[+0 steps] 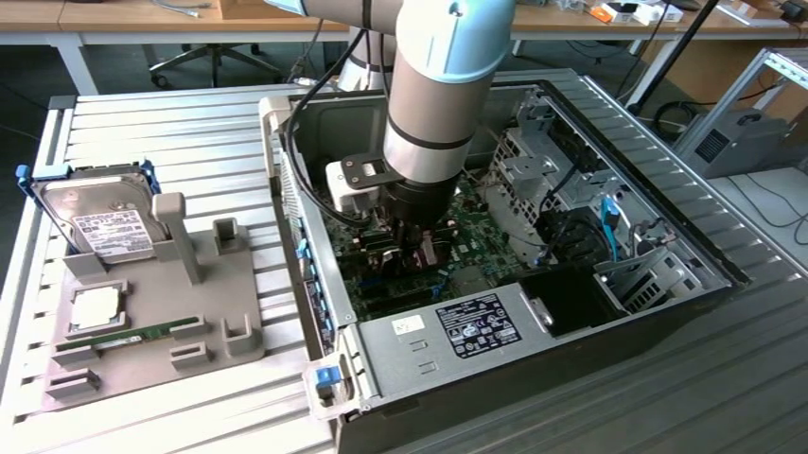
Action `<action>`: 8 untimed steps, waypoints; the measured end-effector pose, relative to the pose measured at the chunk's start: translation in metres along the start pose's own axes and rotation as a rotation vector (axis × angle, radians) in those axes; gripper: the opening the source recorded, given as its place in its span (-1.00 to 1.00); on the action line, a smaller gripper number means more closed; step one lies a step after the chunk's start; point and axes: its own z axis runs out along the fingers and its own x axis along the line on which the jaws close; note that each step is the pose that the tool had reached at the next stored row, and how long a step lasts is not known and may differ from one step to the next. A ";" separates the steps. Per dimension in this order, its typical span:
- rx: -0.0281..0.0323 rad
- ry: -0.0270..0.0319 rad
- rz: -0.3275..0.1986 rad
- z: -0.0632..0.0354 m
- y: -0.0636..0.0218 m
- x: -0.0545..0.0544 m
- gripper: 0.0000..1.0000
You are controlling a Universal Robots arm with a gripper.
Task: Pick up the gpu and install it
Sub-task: 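Insert the gpu into the slot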
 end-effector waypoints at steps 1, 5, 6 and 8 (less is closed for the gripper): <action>0.0000 0.0000 0.000 0.0000 0.0000 0.000 -0.46; 0.0000 0.0000 0.000 0.0000 0.0000 0.000 -0.46; 0.0000 0.0000 0.000 0.0000 0.0000 0.000 -0.46; 0.0000 0.0000 0.000 0.0000 0.0000 0.000 -0.46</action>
